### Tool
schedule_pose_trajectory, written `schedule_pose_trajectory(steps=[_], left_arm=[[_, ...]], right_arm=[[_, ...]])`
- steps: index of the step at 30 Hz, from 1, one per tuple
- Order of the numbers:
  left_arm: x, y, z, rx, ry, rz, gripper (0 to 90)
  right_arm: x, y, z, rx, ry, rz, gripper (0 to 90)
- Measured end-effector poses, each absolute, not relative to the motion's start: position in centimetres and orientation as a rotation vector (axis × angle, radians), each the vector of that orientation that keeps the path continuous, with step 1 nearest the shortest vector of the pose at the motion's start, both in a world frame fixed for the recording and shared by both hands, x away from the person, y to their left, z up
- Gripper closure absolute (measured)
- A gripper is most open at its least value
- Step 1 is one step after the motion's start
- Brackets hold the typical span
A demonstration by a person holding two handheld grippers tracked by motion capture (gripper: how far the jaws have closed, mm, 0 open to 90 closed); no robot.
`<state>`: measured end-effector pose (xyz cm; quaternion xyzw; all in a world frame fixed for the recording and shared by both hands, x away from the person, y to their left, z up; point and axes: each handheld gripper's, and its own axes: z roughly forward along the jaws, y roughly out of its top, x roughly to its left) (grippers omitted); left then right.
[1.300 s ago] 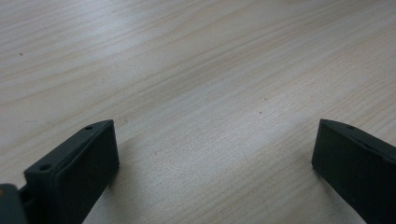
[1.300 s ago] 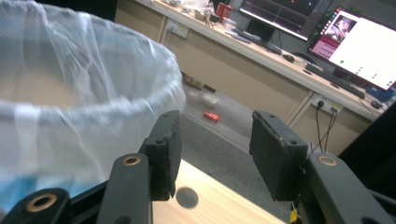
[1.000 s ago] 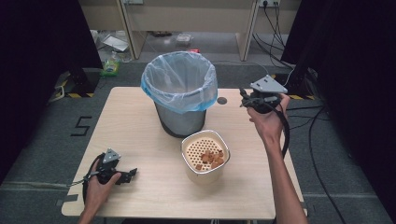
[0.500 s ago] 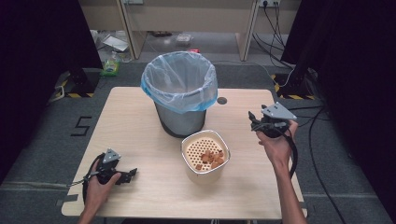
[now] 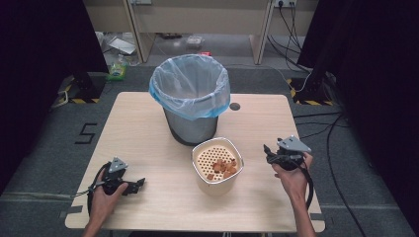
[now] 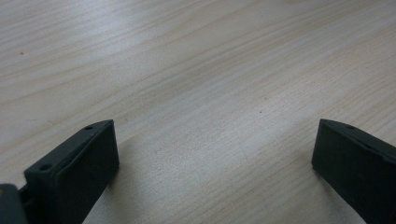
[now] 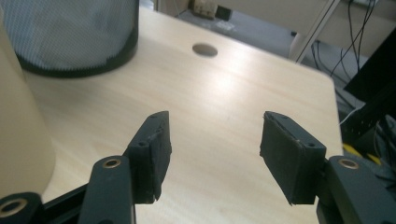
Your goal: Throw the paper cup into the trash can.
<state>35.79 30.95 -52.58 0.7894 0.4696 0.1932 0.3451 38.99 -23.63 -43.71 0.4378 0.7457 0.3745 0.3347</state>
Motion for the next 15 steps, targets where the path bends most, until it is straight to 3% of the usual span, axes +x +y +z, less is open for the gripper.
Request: schedule_pose_trajectory(steps=[15], left_arm=[[35.8, 31.0, -52.6, 2.050, 1.220, 0.502, 0.0]], right_arm=[[37.0, -23.1, -48.7, 1.237, 2.102, 0.905, 38.4]])
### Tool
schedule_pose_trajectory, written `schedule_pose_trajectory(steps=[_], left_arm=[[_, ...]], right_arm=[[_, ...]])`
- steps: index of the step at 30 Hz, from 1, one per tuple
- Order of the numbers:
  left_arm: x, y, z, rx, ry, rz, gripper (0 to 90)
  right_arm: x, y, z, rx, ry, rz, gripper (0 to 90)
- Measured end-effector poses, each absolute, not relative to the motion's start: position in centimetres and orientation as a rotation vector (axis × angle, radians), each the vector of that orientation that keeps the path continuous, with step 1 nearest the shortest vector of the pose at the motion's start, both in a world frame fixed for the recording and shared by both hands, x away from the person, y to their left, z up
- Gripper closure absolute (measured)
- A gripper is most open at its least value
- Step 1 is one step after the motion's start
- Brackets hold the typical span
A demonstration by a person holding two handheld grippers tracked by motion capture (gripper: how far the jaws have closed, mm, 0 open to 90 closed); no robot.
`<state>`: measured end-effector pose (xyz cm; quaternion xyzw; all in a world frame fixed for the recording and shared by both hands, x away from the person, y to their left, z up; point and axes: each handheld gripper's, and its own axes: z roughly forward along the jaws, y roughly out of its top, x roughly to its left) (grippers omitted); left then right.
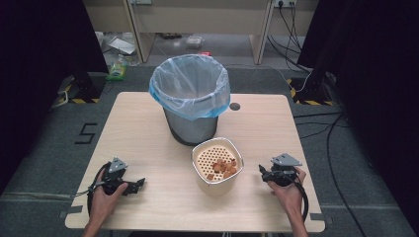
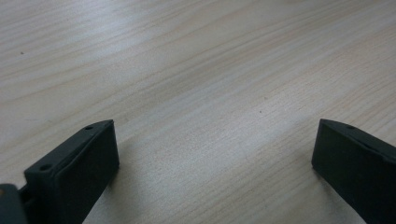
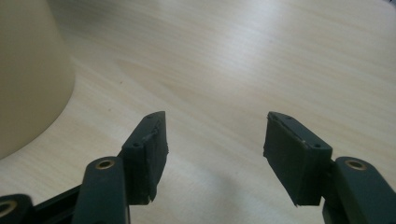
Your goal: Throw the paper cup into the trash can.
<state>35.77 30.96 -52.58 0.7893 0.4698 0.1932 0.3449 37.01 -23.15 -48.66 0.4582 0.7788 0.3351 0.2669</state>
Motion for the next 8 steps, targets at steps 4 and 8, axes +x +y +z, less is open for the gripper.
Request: schedule_pose_trajectory(steps=[4, 8], left_arm=[[35.8, 31.0, -52.6, 2.050, 1.220, 0.502, 0.0], [35.8, 31.0, -52.6, 2.050, 1.220, 0.502, 0.0]], right_arm=[[36.5, -22.8, -49.1, 1.242, 2.129, 0.902, 37.6], [36.4, -22.7, -50.1, 1.268, 2.168, 0.862, 34.2]])
